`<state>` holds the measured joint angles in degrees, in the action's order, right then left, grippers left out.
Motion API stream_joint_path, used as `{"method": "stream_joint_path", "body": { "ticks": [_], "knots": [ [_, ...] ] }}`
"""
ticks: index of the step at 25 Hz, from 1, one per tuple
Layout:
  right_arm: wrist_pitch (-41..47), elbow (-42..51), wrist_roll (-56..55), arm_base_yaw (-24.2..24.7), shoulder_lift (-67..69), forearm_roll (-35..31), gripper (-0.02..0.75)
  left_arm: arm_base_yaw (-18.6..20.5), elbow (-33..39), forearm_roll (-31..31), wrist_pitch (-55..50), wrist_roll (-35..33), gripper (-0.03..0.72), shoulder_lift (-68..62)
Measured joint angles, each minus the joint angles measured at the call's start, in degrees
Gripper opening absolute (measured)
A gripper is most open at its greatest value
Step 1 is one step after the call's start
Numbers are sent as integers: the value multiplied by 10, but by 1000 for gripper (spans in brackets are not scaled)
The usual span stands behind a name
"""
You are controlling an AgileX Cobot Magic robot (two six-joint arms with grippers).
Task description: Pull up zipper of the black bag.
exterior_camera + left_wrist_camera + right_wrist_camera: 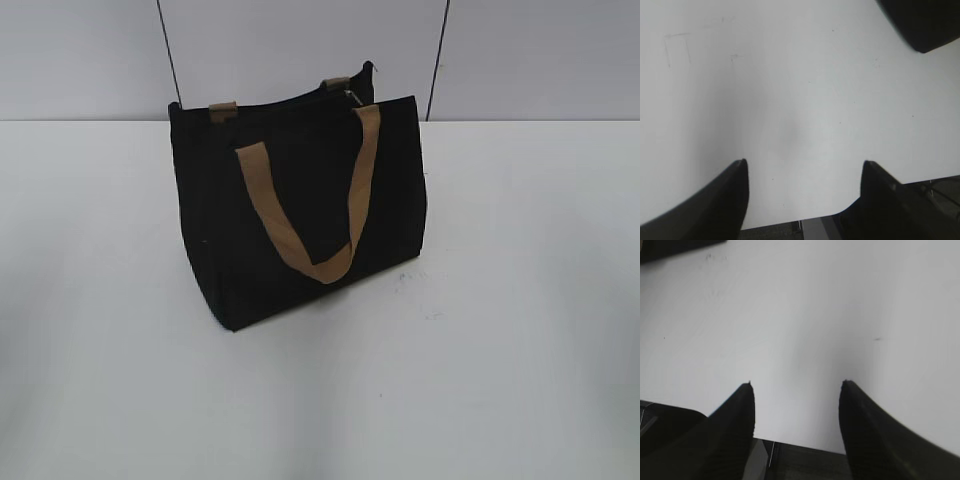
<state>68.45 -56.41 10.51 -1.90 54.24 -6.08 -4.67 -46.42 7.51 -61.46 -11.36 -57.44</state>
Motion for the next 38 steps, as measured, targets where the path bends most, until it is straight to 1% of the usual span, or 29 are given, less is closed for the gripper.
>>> {"method": "stream_joint_path", "body": {
  "ticks": [2,3,7,10,15,28,31,38],
  "knots": [
    [-10,52,0,0,-49,-1,424,0,36,0,17,0,523,52],
    [-13,77,0,0,-96,-1,424,0,55,0,23,0,523,73],
    [-18,163,0,0,-182,-1,424,0,110,3,29,0,523,181],
    [-30,211,1,1,-228,-2,424,0,140,3,27,0,523,243],
    [-47,278,1,1,-288,-2,424,0,157,3,6,0,522,324],
    [-55,284,4,1,-440,-2,424,0,160,16,4,1,519,523],
    [-55,284,4,1,-474,-2,424,0,160,20,4,18,519,569],
    [-55,285,4,1,-546,-2,424,0,160,20,5,44,519,579]
  ]
}}
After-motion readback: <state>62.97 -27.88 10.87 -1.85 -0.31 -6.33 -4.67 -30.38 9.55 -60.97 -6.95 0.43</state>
